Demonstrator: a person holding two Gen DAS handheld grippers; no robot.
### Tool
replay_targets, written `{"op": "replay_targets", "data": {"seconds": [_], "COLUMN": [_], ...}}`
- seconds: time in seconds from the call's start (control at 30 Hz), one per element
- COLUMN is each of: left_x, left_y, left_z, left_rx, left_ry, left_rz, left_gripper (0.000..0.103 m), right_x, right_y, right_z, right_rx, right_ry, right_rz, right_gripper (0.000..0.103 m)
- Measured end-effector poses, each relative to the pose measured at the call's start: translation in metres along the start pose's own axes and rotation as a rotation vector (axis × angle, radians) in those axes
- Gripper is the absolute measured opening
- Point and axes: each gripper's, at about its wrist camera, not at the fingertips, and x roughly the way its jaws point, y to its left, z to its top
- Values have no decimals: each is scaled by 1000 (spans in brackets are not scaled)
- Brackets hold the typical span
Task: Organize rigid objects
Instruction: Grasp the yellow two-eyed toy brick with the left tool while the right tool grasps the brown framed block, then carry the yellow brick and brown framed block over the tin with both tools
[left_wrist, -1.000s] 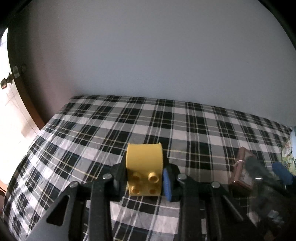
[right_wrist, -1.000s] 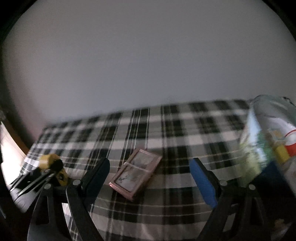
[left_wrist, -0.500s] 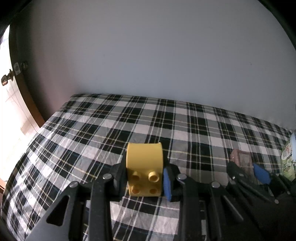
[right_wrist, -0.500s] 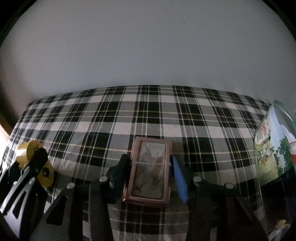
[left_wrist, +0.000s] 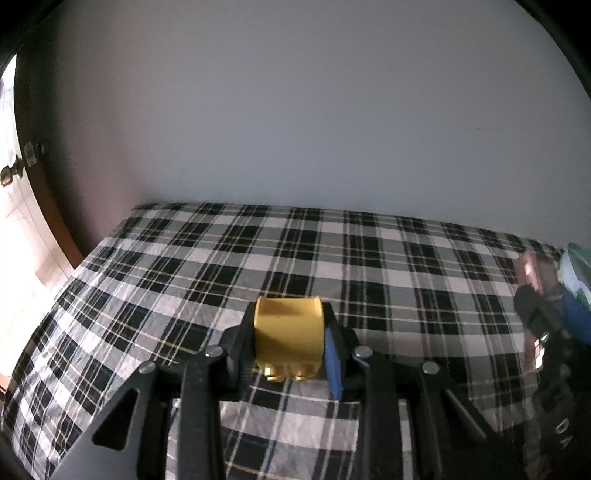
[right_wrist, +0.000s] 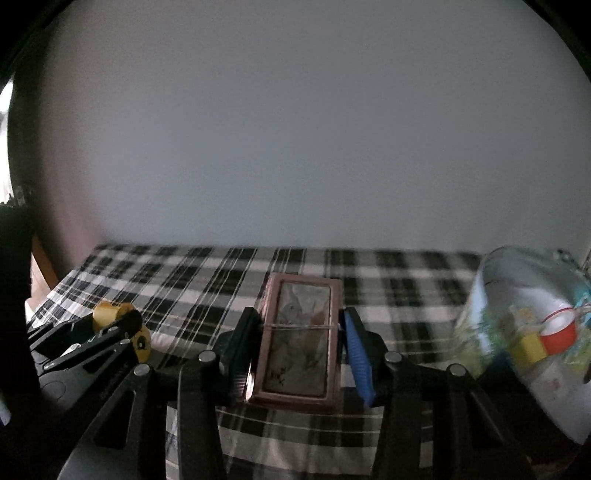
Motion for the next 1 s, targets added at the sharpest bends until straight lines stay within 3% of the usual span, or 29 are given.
{"op": "replay_targets", "data": {"seconds": [0.23,1.0], "left_x": [-14,-34], "left_y": [-14,-28], "left_z": [-5,-11], "left_rx": [37,51], "left_ry": [-41,-73], "left_rz": [-8,-8], "left_gripper": [30,30], "right_x": [-30,-38], "right_y": [-20,-31], "right_z": [-9,-15], "right_rx": [-64,-82], "right_ry": [-114,-134], "right_rz": [-34,-16], "right_gripper": [49,49]}}
